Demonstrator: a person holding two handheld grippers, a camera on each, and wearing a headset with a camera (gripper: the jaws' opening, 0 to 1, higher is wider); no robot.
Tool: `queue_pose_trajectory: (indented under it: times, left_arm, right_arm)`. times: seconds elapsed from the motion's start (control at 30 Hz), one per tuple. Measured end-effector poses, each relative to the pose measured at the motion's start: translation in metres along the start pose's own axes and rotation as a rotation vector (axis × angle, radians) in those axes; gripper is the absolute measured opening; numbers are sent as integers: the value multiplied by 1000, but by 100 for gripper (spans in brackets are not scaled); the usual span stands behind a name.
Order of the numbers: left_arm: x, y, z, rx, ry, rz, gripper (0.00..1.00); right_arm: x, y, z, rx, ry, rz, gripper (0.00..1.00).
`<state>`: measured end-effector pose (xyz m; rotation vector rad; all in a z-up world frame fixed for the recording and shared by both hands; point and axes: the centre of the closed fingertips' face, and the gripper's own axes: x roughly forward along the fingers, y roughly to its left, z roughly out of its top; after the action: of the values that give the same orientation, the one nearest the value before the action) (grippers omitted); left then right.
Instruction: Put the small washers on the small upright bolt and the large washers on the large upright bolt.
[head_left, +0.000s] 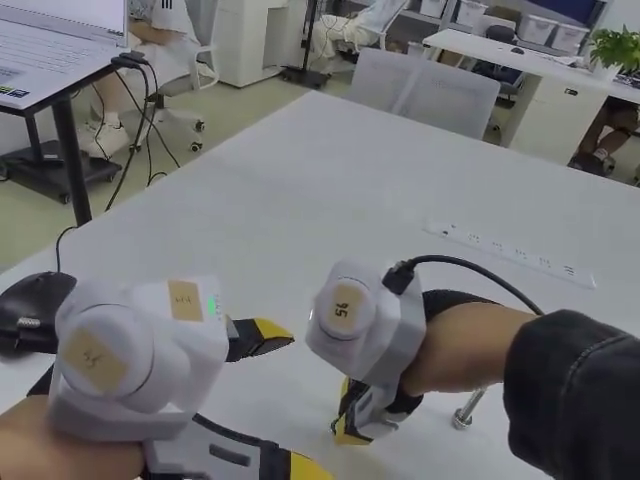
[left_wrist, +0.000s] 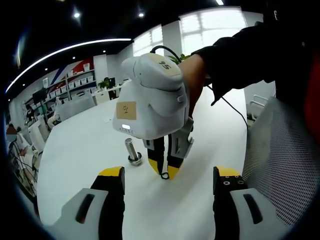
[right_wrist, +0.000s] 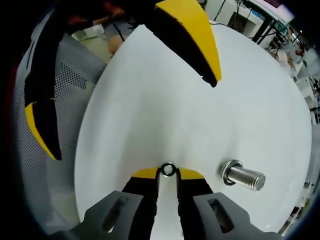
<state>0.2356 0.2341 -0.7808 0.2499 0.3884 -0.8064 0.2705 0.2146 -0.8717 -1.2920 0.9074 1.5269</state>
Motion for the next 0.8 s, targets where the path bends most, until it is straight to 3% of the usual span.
queue_pose_trajectory:
  times: [0.57, 0.8]
  left_arm:
    - [1, 1, 1, 1, -2, -2, 71]
    - [2, 0, 1, 2, 1, -8, 71]
  right_arm:
    - [-3, 2, -7, -1, 22, 4, 14]
    - [-16, 2, -12, 21, 10, 5, 14]
